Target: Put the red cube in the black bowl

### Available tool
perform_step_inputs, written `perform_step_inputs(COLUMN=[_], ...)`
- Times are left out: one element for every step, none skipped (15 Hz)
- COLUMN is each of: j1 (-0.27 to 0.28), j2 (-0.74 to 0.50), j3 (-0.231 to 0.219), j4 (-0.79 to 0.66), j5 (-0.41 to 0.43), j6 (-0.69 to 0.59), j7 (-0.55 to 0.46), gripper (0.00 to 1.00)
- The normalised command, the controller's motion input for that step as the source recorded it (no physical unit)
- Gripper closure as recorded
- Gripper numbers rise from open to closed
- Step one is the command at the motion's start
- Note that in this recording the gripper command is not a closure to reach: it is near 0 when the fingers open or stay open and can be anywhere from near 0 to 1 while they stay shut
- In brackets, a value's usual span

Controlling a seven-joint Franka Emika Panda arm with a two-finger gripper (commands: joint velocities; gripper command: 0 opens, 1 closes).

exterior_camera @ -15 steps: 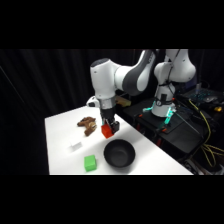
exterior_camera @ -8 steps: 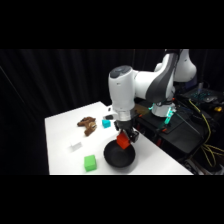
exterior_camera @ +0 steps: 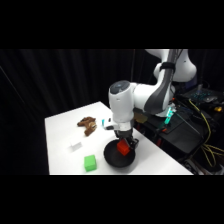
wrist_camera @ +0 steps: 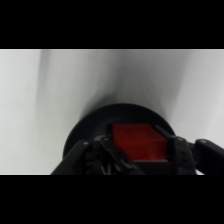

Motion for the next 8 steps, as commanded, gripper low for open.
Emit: perform_step_inputs(j1=[-0.092,-0.092,-0.093,-0.08,-0.06,-0.034,0.005,0.037], j2=[0.14,0.08,0.02,-0.03,-0.1,-0.15,-0.25,-0.32], j3=[-0.02,-0.013,-0.006,-0.005,-0.012,-0.018,-0.031,-0.039], j4=[0.13,0.09,0.05,0.02,0.0,-0.03,-0.07,-0.08], j5=[-0.032,-0.02,-0.004,-0.008,-0.003,-0.014,-0.038,-0.042], j6=[0.15,0.15,0.15,0.14,0.08,0.04,-0.02,-0.09], j7=[-0.2,-0.19,-0.18,-0.16,-0.1,-0.06,0.02,0.1], gripper=[0.0,0.0,0.0,0.0,0.0,0.0,0.0,0.0])
